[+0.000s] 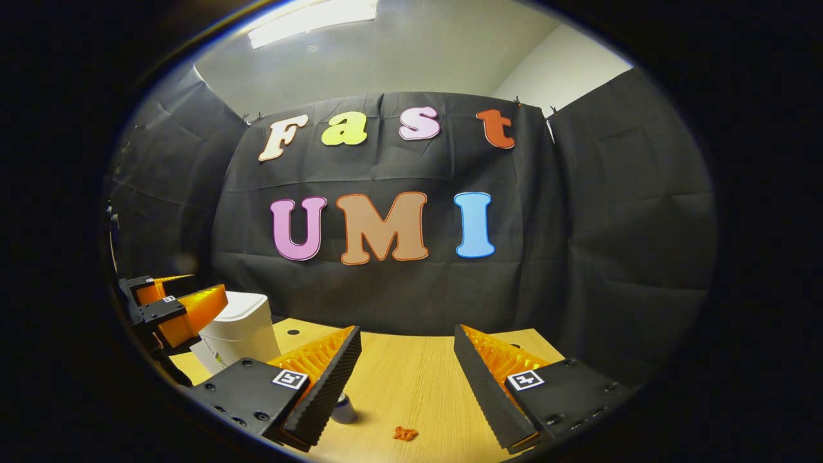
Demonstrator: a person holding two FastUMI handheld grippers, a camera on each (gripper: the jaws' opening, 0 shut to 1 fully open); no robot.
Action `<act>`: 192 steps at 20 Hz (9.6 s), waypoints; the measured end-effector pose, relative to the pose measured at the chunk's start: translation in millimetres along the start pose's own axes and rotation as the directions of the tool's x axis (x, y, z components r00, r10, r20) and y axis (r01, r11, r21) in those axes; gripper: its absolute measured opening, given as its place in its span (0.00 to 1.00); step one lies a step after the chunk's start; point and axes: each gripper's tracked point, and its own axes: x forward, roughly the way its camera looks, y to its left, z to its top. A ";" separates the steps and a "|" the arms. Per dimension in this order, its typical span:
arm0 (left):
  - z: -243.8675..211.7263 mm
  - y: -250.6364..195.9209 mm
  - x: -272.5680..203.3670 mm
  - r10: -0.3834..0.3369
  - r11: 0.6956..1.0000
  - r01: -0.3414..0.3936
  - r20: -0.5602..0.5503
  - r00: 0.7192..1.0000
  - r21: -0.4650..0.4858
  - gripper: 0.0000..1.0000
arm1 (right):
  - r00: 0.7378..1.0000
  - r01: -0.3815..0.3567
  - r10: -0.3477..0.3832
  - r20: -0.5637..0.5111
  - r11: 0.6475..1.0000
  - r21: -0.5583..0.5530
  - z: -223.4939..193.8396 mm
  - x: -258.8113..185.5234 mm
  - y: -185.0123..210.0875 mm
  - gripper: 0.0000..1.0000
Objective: Press the lid of the desktop garbage bin to open it, pick up the crumpled paper on the desktop and throw it into the bin, then pick up the pop can on the desktop and drop it into the bin, and finally close the garbage bin lid.
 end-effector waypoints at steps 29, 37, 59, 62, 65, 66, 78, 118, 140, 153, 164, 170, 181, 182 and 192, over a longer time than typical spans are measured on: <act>-82.3 124.1 10.8 0.265 0.963 -0.270 -0.247 0.932 0.014 0.00 | 0.999 -0.018 0.018 -0.036 1.000 0.000 -7.2 8.0 3.7 0.96; -86.6 126.5 15.6 0.248 0.968 -0.251 -0.257 0.934 0.018 0.00 | 0.994 -0.036 0.038 -0.104 0.999 0.019 -28.6 25.1 -2.1 0.96; 2.7 96.0 18.0 0.164 0.986 -0.163 -0.027 0.986 0.041 0.00 | 0.941 -0.069 0.060 -0.333 0.998 -0.014 -143.9 37.7 12.7 0.97; 1.4 89.2 7.2 0.155 0.988 -0.155 -0.018 0.988 -0.002 0.00 | 0.891 -0.101 0.077 -0.447 0.994 -0.032 -185.5 48.5 15.2 0.97; -2.1 81.8 -1.7 0.151 0.988 -0.151 -0.015 0.988 -0.015 0.00 | 0.834 -0.132 0.102 -0.543 0.991 -0.017 -220.4 58.2 21.0 0.97; -3.6 77.6 -3.7 0.141 0.990 -0.142 -0.015 0.990 -0.018 0.00 | 0.814 -0.135 0.104 -0.572 0.991 -0.012 -230.7 62.1 20.7 0.97; 1.9 73.0 -14.1 0.139 0.990 -0.140 0.036 0.990 0.028 0.95 | 0.640 -0.164 0.066 -0.766 0.985 -0.053 -309.1 83.7 13.1 0.98; -26.8 136.2 -62.4 0.291 0.954 -0.296 -0.092 0.952 -0.052 0.93 | 0.633 -0.691 0.666 -0.394 0.716 0.100 -21.3 143.5 142.9 0.36; -32.0 -41.6 0.3 -0.212 0.965 0.206 -0.022 0.977 -0.160 0.93 | 0.873 -0.270 0.368 -0.320 0.911 0.312 12.3 142.8 -135.6 0.96; -235.1 -121.2 51.2 -0.314 0.947 0.276 -0.297 0.902 -0.163 0.94 | 0.917 0.178 0.007 -0.399 0.888 0.423 -26.5 44.7 -322.1 0.96; -306.2 -132.5 48.4 -0.267 0.964 0.240 -0.442 0.856 -0.116 0.78 | 0.899 0.312 -0.145 -0.414 0.874 0.373 -23.5 8.2 -371.7 0.96; -262.3 -124.4 62.0 -0.284 0.959 0.255 -0.406 0.869 -0.124 0.78 | 0.900 0.285 -0.114 -0.422 0.884 0.370 -29.6 10.7 -362.2 0.96; -65.8 -69.7 118.0 -0.232 0.972 0.210 -0.279 0.932 -0.106 0.78 | 0.883 0.189 0.017 -0.469 0.901 0.389 -52.6 8.1 -344.7 0.96; -50.1 -59.7 121.5 -0.220 0.974 0.195 -0.273 0.937 -0.115 0.78 | 0.880 0.181 0.030 -0.474 0.902 0.393 -57.2 7.7 -342.8 0.96; -27.2 134.1 107.5 0.107 0.989 -0.135 -0.341 0.934 -0.060 0.77 | 0.856 0.195 0.059 -0.514 0.883 0.427 -98.6 -19.1 -381.3 0.96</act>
